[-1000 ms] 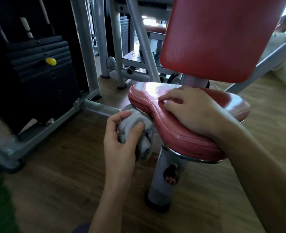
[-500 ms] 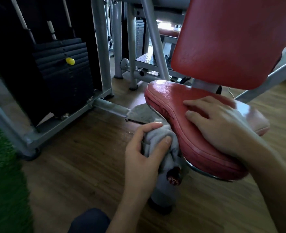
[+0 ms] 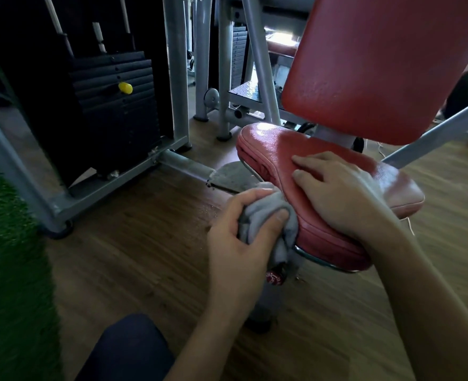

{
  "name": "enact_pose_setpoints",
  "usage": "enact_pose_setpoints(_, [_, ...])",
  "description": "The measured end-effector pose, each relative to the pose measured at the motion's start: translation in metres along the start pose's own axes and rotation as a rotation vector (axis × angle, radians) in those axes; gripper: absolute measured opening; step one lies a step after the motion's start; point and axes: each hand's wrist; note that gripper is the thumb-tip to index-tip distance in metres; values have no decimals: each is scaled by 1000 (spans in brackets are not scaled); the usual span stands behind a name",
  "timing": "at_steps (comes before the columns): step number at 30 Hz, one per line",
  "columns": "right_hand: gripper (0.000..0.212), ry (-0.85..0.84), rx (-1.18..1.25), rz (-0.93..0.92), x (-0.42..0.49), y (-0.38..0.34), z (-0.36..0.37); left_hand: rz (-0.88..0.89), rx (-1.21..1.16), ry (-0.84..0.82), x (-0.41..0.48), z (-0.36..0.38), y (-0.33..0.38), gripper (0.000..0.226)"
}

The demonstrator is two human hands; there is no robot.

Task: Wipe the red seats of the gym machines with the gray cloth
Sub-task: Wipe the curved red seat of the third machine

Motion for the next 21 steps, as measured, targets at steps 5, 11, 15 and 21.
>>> enact_pose_setpoints(5, [42, 10, 8, -5, 1, 1, 1, -107, -15, 70, 31, 7, -6, 22])
enact_pose_setpoints(11, [39, 9, 7, -15, 4, -3, -4, -58, -19, 32, -6, 3, -4, 26])
enact_pose_setpoints(15, [34, 62, 7, -7, 12, -9, -8, -51, 72, 26, 36, 3, -9, 24])
enact_pose_setpoints(21, [20, 68, 28, -48, 6, -4, -3, -31, 172, 170, 82, 18, -25, 21])
Point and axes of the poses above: each hand's wrist, its own x-axis towards the middle knuckle, its own z-axis out of the palm, y = z × x
